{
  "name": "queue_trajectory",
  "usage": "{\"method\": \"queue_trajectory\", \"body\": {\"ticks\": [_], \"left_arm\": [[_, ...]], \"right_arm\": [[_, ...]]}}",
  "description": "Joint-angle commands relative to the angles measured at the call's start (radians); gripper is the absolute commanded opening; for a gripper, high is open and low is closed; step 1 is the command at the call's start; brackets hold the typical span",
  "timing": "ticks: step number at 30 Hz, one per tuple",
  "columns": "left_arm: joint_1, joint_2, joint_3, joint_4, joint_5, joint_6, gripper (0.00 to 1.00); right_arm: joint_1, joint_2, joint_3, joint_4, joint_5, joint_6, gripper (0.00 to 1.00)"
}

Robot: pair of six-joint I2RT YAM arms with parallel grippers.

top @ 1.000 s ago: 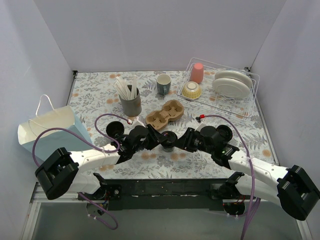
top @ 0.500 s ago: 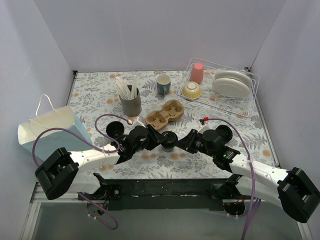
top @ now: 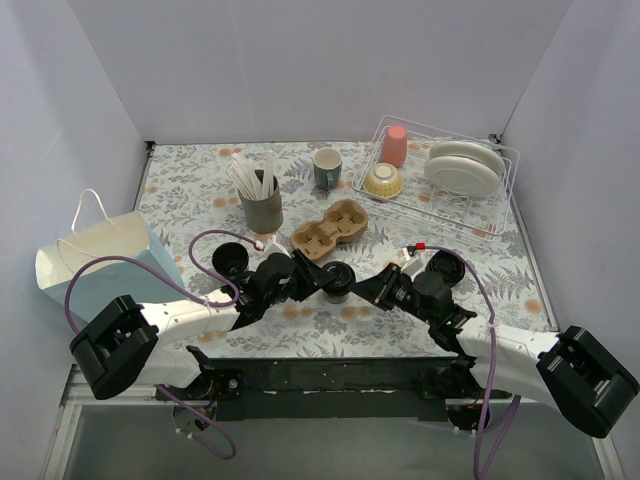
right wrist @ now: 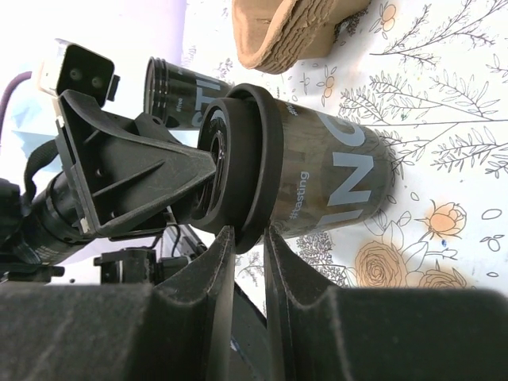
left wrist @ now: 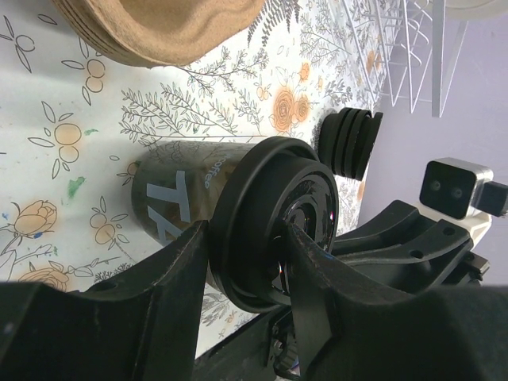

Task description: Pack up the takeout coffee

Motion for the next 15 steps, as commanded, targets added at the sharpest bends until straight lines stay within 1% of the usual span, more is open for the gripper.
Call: {"method": "queue_trajectory", "body": {"ticks": [1, 3, 6, 9, 11, 13, 15], "left_arm": [[-0.035, 0.082, -0.099, -0.337, 0.096, 0.061, 0.39], [-0.035, 0.082, -0.1, -0.339, 0.097, 0.059, 0.39], [-0.037, 0.071, -0.105, -0.337, 0.096, 0.057, 0.38], [-0.038, 0.068, -0.103, -0.339, 0.096, 0.059, 0.39], [-0.038, 0.071, -0.102, -0.34, 0.096, 0.059, 0.39], [-0.037, 0.073, -0.096, -0.342, 0.094, 0.064, 0.39], [-0.038, 0.079, -0.088, -0.345, 0.094, 0.068, 0.39]], "right_arm": [[-0.007, 0.086, -0.093, -0.128, 0.038, -0.018, 0.1], [-0.007, 0.097, -0.099, -0.114, 0.021, -0.007, 0.11], [-0.007, 0.097, -0.112, -0.139, 0.027, 0.005, 0.15], [-0.007, 0.121, -0.119, -0.119, 0.033, 0.005, 0.18], [-0.01, 0.159, -0.11, -0.106, 0.029, -0.015, 0.13], [-0.012, 0.185, -0.07, -0.152, 0.032, -0.048, 0.12], [-0.012, 0.218, -0.078, -0.171, 0.056, -0.032, 0.12]]}}
